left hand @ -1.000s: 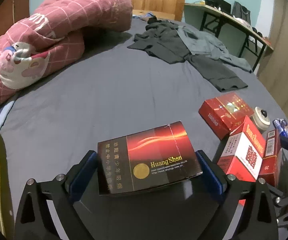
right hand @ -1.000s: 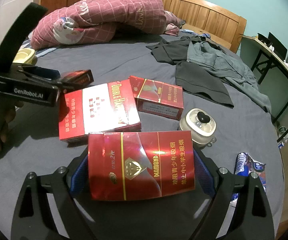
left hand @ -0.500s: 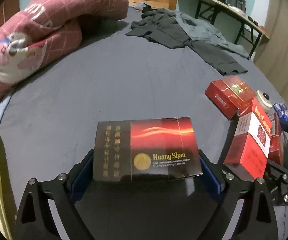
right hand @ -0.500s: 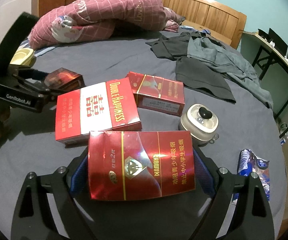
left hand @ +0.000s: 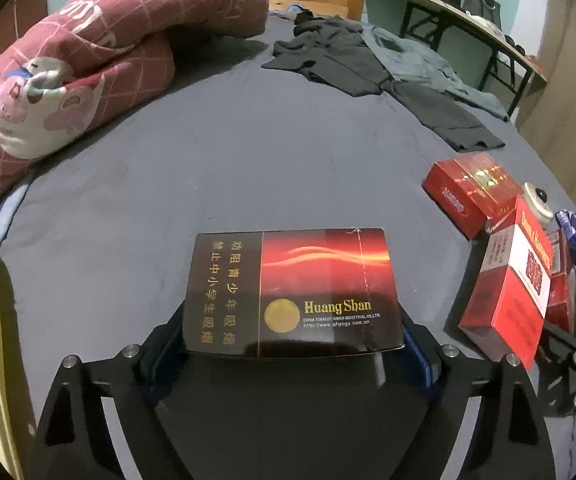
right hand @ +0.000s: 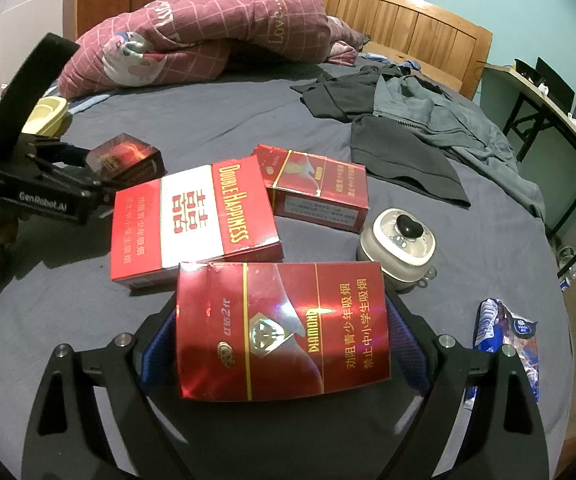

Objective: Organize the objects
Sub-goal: 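Carry the Huang Shan and Diamond packs over the yellow tray with both tools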

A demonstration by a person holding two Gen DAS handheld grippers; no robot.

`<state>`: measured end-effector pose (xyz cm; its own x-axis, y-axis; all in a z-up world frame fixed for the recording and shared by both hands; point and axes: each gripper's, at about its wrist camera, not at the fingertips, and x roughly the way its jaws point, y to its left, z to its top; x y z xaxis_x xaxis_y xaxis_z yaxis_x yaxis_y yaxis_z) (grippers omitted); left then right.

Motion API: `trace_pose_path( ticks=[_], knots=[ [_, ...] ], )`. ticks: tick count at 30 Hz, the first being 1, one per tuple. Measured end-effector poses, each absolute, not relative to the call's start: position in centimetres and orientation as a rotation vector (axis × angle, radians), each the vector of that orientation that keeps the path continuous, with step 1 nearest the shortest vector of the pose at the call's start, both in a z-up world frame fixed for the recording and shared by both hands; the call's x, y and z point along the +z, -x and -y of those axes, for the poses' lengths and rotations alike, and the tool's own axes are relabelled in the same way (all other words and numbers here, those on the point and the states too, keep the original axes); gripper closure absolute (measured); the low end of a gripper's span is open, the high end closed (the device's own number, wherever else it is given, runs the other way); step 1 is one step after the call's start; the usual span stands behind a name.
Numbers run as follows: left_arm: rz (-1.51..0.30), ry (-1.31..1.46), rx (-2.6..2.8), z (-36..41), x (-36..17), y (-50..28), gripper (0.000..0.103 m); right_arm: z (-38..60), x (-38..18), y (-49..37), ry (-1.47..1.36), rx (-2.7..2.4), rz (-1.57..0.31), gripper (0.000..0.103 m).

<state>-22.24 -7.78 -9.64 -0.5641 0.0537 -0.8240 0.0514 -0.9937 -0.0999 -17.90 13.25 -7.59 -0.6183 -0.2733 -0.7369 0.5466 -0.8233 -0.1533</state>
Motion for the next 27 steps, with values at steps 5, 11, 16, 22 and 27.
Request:
trace_pose_path(
  ticks=[5,11,16,22,27],
  knots=[
    [0.195,1.446,2.795,8.3,-9.3,21.6,0.015,-13.3,-7.3,17.4,-1.018,-2.439,-0.501,0.013],
    [0.157,1.408,2.815,8.7,-7.8,18.8,0.015,-14.1,-6.0,15.5,-1.044,-2.512,-0.433,0.013],
    [0.136,1.36,2.844,8.8,-4.7,15.3,0.015,-14.0,-4.6,12.8,-1.109,-2.575,-0.432,0.013],
    [0.114,1.274,2.887,7.9,-0.4,8.8,0.015,-14.2,-1.2,9.9,-1.129,-2.693,-0.317,0.013],
    [0.148,1.215,2.911,9.0,3.3,4.6,0.015,-13.8,1.9,8.1,-1.119,-2.727,-0.285,0.013]
  ],
)
